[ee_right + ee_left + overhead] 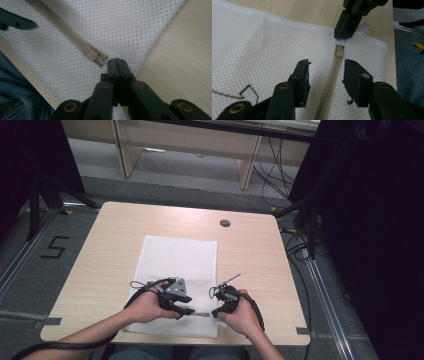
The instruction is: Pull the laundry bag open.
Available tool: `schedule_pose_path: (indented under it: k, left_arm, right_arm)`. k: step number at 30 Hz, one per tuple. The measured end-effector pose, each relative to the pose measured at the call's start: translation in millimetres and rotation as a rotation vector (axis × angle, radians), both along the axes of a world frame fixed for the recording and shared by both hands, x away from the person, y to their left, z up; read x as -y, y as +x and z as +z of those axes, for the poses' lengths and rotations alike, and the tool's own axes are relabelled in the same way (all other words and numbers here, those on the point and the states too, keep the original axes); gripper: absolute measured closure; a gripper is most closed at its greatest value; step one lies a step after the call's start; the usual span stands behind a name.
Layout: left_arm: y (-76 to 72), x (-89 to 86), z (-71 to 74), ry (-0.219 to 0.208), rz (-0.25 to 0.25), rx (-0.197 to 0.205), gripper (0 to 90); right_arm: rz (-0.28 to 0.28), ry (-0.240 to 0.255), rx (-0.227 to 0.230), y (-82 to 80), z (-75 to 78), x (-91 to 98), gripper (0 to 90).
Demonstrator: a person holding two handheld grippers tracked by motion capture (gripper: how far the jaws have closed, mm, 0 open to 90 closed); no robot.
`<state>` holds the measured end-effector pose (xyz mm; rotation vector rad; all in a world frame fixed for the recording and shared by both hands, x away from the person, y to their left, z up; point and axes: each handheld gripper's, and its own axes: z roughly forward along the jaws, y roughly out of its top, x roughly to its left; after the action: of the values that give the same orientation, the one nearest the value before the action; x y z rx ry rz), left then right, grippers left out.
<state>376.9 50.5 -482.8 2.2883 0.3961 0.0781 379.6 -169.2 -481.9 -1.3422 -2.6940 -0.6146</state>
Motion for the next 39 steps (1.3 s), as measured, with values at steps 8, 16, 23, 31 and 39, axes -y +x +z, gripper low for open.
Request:
schedule_pose_path:
  k: [8,16,23,31,39]
  left_arm:
    - [0.7,24.0,-7.4,0.026,-0.036,-0.03,65.2]
    - [1.4,35.5,-11.2,0.048,-0.062,-0.017,66.7]
    - [1.5,40.6,-14.3,0.061,-0.071,-0.022,68.2]
    - [-0.7,46.1,-16.8,0.067,-0.075,-0.016,71.5]
    - [-0.2,47.8,-17.4,0.097,-0.098,0.011,73.9]
  right_arm:
    - [-0.021,0.018,-0.033,1.5,-1.0,3.6,90.0]
    - [-0.033,0.015,-0.029,0.3,-0.7,1.9,90.0]
    - [-0.008,-0.015,0.005,-1.1,-0.2,-1.4,90.0]
    - [0.007,-0.041,0.017,-2.5,1.0,-4.6,90.0]
    - [-0.01,-0.041,-0.003,-1.9,1.1,-4.3,90.0]
